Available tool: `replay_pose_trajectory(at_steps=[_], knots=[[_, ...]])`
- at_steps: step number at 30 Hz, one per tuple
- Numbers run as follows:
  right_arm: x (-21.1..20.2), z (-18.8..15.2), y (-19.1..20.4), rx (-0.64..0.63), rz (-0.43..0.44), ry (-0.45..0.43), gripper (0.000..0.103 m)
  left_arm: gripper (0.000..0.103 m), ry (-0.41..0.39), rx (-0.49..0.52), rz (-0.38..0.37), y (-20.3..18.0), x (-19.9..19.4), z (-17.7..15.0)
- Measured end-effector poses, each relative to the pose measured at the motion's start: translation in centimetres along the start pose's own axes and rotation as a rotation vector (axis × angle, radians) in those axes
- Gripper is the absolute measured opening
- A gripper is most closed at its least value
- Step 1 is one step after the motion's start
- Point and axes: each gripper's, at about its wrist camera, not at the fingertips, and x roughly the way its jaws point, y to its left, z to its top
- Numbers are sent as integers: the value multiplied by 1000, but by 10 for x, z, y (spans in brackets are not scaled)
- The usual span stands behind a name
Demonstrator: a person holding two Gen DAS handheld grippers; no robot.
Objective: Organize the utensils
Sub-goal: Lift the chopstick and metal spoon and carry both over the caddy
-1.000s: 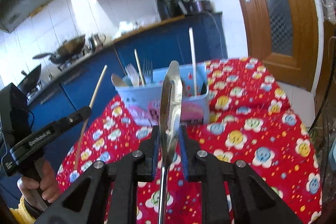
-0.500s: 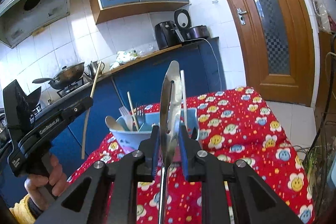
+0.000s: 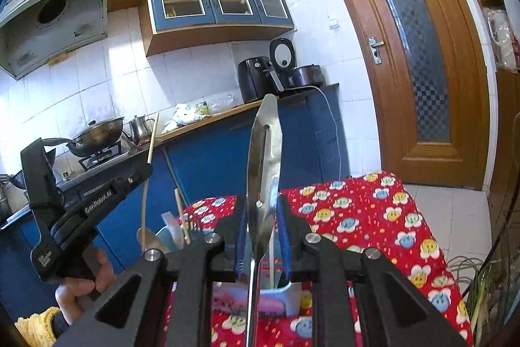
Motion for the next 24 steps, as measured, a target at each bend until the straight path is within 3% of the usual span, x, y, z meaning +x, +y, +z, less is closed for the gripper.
replay_pose_trajectory(at_steps=[15, 24], knots=[[56, 13, 0, -35, 4, -128, 20, 4, -177, 177, 200, -18, 9, -42], [83, -10, 3, -104, -7, -109, 20, 4, -152, 198, 220, -14, 12, -51]])
